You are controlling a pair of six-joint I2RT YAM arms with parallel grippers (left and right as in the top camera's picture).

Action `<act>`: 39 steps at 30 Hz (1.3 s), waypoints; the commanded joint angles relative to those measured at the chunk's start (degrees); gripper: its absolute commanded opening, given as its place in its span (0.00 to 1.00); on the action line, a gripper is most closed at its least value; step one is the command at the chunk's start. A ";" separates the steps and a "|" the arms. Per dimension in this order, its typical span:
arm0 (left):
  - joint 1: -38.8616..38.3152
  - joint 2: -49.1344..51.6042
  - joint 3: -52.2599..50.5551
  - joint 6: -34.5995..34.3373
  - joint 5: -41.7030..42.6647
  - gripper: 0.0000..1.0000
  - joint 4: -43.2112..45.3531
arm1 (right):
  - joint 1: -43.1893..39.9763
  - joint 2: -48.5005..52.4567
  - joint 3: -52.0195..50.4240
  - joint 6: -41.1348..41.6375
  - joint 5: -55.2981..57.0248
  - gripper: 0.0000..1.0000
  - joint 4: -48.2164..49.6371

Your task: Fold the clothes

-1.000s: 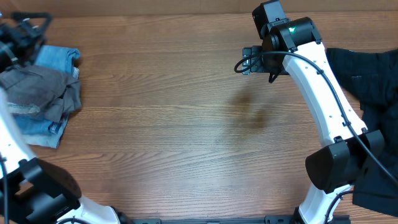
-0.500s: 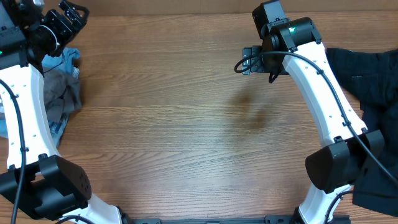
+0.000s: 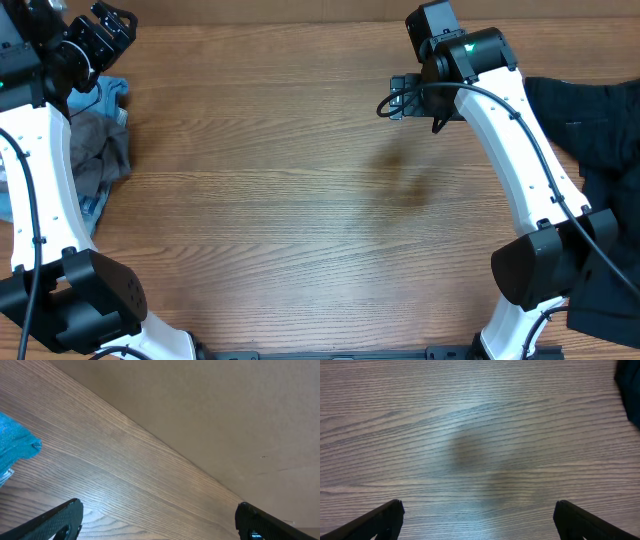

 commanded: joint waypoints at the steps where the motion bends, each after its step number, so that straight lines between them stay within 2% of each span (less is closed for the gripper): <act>1: -0.02 0.35 -0.11 -0.31 -0.59 1.00 0.04 | -0.28 -0.26 -0.26 -0.17 0.81 1.00 0.13; 23: -0.02 0.35 -0.11 -0.31 -0.59 1.00 0.04 | -0.28 -0.57 -0.26 -0.17 0.81 1.00 0.13; 25: 0.04 0.35 -0.11 -0.31 -0.59 1.00 0.04 | -0.04 -3.54 -0.26 -1.88 4.37 1.00 1.07; 29: 0.02 0.35 -0.11 -0.31 -0.59 1.00 0.04 | 2.78 -16.68 -0.26 -2.89 6.29 1.00 2.75; 31: 0.02 0.35 -0.11 -0.31 -0.59 1.00 0.04 | 2.95 -26.64 -0.26 -3.19 6.75 1.00 6.88; 34: 0.04 0.35 -0.11 -0.31 -0.59 1.00 0.04 | 2.95 -39.85 -0.98 -3.21 6.80 1.00 7.06; 39: 0.04 0.35 -0.11 -0.31 -0.59 1.00 0.04 | 2.93 -66.99 -13.99 -2.75 6.80 1.00 7.08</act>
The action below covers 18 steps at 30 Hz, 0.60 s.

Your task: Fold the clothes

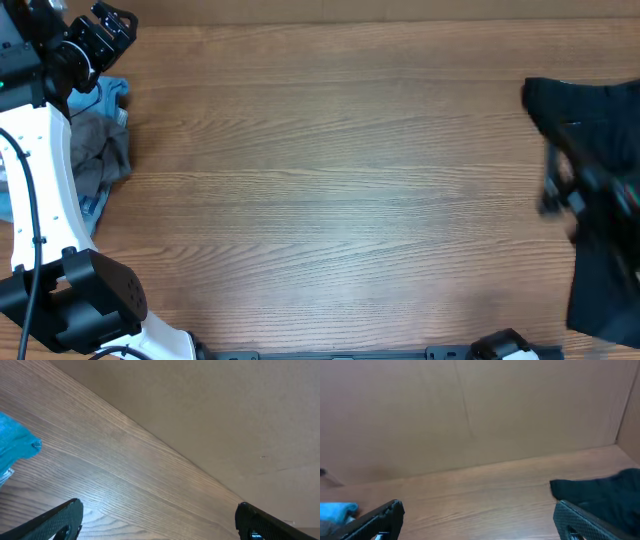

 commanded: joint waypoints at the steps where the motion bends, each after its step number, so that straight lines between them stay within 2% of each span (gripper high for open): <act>1: 0.04 0.35 -0.11 -0.31 -0.57 1.00 0.11 | -0.57 -12.74 -10.82 0.04 0.37 1.00 0.20; 4: 0.04 0.35 -0.11 -0.31 -0.55 1.00 0.11 | -2.71 -23.96 -21.92 0.28 -0.15 1.00 0.35; 5: 0.04 0.35 -0.11 -0.31 -0.55 1.00 0.11 | -4.61 -30.03 -29.51 0.31 -1.70 1.00 1.16; 8: 0.04 0.35 -0.11 -0.31 -0.55 1.00 0.11 | -6.97 -37.86 -41.97 0.31 -4.39 1.00 6.80; 12: 0.04 0.35 -0.11 -0.31 -0.57 1.00 0.11 | -9.53 -44.19 -62.36 0.28 -10.69 1.00 24.17; 14: 0.04 0.35 -0.11 -0.31 -0.55 1.00 0.11 | -11.19 -44.57 -73.92 0.28 -16.90 1.00 40.02; 18: 0.04 0.35 -0.11 -0.31 -0.55 1.00 0.11 | -12.94 -45.92 -86.62 1.88 -17.75 1.00 57.18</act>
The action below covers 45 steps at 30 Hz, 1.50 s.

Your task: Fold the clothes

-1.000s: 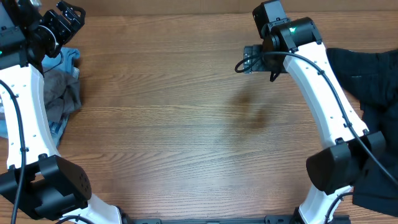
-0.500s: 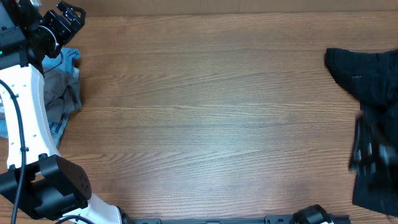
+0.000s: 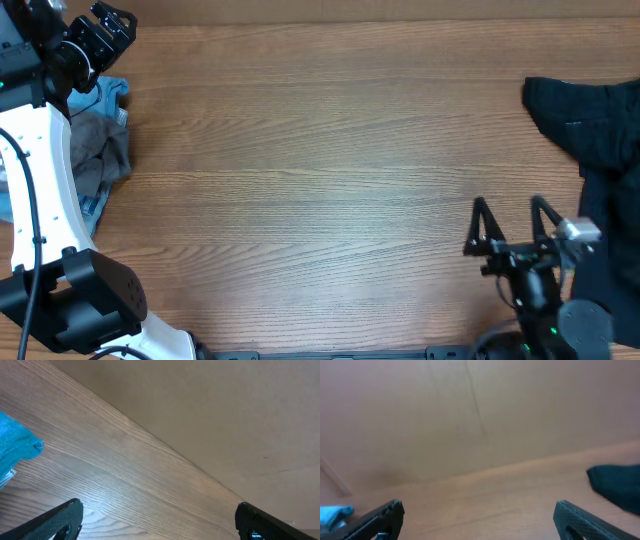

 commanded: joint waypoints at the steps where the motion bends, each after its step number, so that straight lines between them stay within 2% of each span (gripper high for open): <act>1: 0.04 0.33 -0.11 -0.28 -0.15 1.00 0.04 | -1.07 -2.62 -8.24 2.89 -2.10 1.00 7.96; 6: 0.04 0.33 -0.11 -0.28 -0.15 1.00 0.04 | -1.07 -7.37 -20.68 4.44 -2.12 1.00 20.90; 11: 0.04 0.33 -0.11 -0.28 -0.15 1.00 0.04 | -1.09 -7.37 -24.52 4.35 -2.10 1.00 20.76; 20: 0.04 0.33 -0.11 -0.28 -0.15 1.00 0.04 | -1.07 -7.34 -24.44 3.91 0.46 1.00 15.74; 35: -0.09 0.44 -0.11 -0.28 -0.17 1.00 0.00 | -1.07 -7.26 -24.44 3.91 0.46 1.00 15.74; 40: -2.10 -10.60 -0.13 -0.28 -0.33 1.00 -7.93 | -1.09 -7.26 -24.44 3.93 0.46 1.00 15.74; 43: -8.07 -21.90 -0.13 -0.28 -0.33 1.00 -8.79 | -1.07 -7.26 -24.44 3.91 0.46 1.00 15.74; 45: -12.57 -28.37 -0.13 3.13 -5.05 1.00 -8.79 | -1.07 -7.26 -24.44 3.91 0.46 1.00 15.74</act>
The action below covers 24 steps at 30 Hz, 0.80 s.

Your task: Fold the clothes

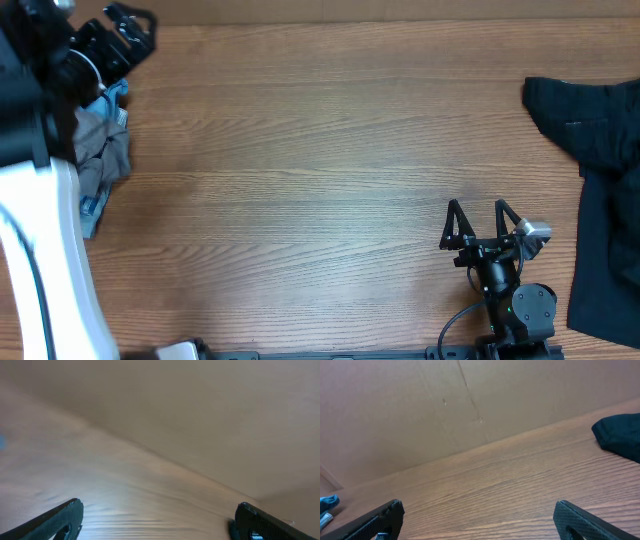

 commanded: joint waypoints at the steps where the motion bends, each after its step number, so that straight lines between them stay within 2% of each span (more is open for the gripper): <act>1: -7.23 -12.11 0.61 3.15 -6.88 1.00 0.07 | -0.22 -0.57 -0.57 -0.17 0.90 1.00 0.20; 3: -10.64 -18.21 0.55 4.39 -10.67 1.00 -4.50 | -0.22 -0.57 -0.57 -0.17 0.90 1.00 0.20; 6: -10.95 -27.85 -3.10 4.37 -13.57 1.00 -13.84 | -0.20 -0.57 -0.57 -0.17 0.90 1.00 0.20; 7: -10.95 -29.70 -4.90 4.37 -14.29 1.00 -14.45 | -0.20 -0.57 -0.57 -0.17 0.90 1.00 0.20; 11: -10.93 -39.54 -21.03 4.35 -19.32 1.00 -14.49 | -0.22 -0.57 -0.57 -0.17 0.90 1.00 0.20; 12: -10.93 -43.10 -30.80 4.35 -20.33 1.00 -14.38 | -0.20 -0.57 -0.57 -0.17 0.90 1.00 0.20; 15: -10.93 -46.27 -42.25 4.22 -20.31 1.00 -13.07 | -0.20 -0.57 -0.57 -0.17 0.90 1.00 0.20; 18: -10.93 -51.36 -56.24 3.72 -20.26 1.00 -1.14 | -0.22 -0.57 -0.57 -0.17 0.90 1.00 0.20; 21: -10.93 -57.31 -71.04 3.43 -20.28 1.00 18.91 | -0.20 -0.57 -0.57 -0.17 0.90 1.00 0.20; 24: -10.93 -61.22 -81.55 3.43 -20.98 1.00 35.28 | -0.20 -0.57 -0.57 -0.17 0.90 1.00 0.20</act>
